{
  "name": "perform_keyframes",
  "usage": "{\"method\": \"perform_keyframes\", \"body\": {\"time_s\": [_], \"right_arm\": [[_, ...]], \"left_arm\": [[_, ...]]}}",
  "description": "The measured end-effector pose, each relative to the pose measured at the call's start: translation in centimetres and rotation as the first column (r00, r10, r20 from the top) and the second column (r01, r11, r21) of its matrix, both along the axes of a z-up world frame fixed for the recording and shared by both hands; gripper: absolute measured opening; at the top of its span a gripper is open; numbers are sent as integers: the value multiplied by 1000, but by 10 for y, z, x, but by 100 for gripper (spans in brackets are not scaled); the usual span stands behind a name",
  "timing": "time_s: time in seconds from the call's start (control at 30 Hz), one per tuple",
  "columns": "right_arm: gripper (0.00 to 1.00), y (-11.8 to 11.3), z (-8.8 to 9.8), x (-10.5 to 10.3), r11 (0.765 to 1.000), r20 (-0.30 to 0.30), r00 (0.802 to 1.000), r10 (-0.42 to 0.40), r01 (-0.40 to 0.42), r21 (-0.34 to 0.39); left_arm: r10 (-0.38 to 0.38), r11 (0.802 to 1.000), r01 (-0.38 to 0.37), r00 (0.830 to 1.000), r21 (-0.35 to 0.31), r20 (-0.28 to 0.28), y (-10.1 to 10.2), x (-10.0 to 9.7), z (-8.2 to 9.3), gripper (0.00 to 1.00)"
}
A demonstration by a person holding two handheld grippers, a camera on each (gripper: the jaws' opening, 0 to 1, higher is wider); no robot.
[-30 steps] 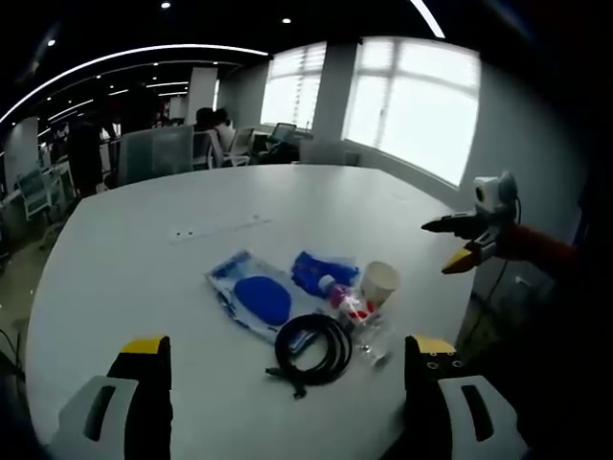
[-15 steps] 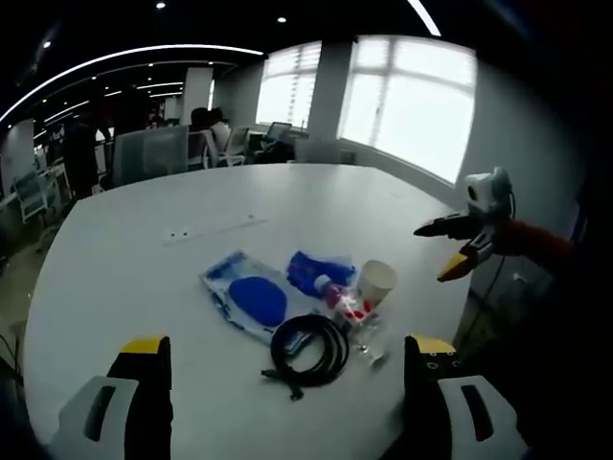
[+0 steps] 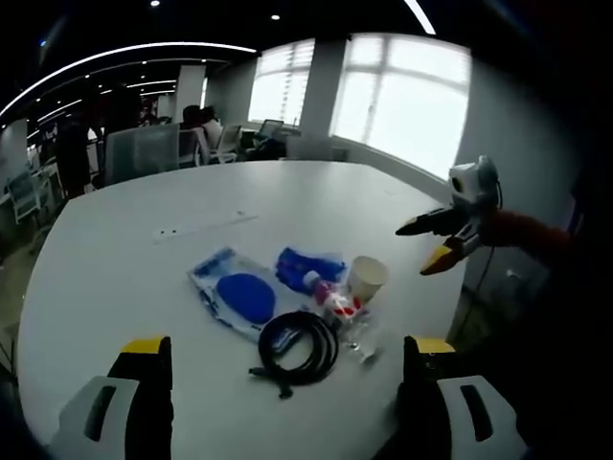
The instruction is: Arrange the tabletop items into an orderly group along one side of the table until the central work area is clear of visible clutter.
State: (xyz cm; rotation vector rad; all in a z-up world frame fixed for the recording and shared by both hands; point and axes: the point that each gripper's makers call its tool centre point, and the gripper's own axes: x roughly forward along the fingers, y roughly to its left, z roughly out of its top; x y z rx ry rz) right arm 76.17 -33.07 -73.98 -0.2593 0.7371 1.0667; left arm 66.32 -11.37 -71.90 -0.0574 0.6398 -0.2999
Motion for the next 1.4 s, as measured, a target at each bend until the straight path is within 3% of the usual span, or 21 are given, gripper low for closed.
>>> {"method": "perform_keyframes", "body": {"time_s": [0.33, 0.47, 0.87, 1.27, 1.4], "right_arm": [[66, 12, -1, 12, 1000, -57, 998, 5, -4, 9], [60, 25, 3, 10, 999, -70, 997, 42, -42, 3], [51, 45, -10, 16, 992, -163, 981, 102, -112, -55], [44, 69, -18, 35, 997, -260, 965, 35, -51, -58], [41, 77, -25, 45, 997, -286, 958, 21, -43, -70]], "left_arm": [[-13, 1000, 13, 1000, 4, -5, -1, -5, -2, 100], [-15, 1000, 15, 1000, 5, -7, -3, -6, -2, 100], [-39, 999, 39, 999, -5, -13, -10, -7, -6, 98], [-56, 998, 56, 998, -15, -16, -6, -6, -13, 97], [-74, 997, 74, 997, -26, -15, -13, -4, -15, 95]]}}
